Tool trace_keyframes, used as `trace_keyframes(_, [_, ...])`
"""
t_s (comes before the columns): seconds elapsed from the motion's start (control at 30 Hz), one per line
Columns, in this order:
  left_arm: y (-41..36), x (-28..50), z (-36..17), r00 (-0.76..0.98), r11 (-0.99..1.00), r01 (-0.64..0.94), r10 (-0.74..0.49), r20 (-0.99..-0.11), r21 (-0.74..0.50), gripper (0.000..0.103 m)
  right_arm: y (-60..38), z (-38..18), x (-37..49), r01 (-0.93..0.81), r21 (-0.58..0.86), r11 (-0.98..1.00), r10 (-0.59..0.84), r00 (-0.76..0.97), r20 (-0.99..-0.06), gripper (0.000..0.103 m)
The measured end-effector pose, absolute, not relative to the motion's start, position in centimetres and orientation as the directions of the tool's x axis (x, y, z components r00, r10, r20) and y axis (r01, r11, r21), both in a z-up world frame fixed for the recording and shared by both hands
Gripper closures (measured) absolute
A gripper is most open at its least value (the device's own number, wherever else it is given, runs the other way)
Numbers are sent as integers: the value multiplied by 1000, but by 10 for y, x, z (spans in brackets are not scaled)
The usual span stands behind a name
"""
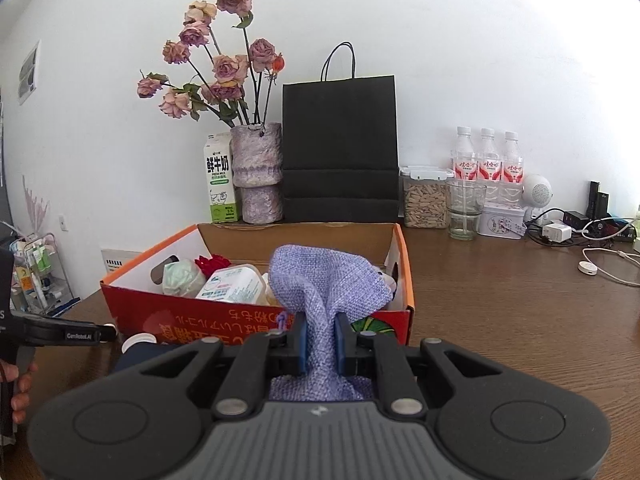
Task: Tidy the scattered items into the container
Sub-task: 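Grasp a white bottle cap with the left tool while the right tool carries the cloth toward the box, then carry cloth and cap over the box and open both tools to drop them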
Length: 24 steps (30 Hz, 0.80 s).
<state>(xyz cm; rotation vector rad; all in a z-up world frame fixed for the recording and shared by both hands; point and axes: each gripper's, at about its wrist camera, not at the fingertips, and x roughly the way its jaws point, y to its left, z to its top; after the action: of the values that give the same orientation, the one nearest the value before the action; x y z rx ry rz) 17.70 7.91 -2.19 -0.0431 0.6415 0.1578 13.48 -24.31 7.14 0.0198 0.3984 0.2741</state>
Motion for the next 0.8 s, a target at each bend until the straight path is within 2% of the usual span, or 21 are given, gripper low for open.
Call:
trace_keyframes(0.3, [83, 165, -11, 821, 986, -169, 135, -555, -11, 75, -233, 72, 146, -280, 76, 957, 288, 879, -380, 90])
trace_keyframes(0.53, [87, 150, 14, 866, 980, -189, 139, -480, -57, 75, -233, 77, 153, -276, 77, 958, 284, 887, -363, 90])
trace_keyframes(0.8, [60, 157, 46, 919, 988, -115, 65, -388, -107, 75, -219, 91, 180, -289, 100, 952, 306, 895, -324, 90])
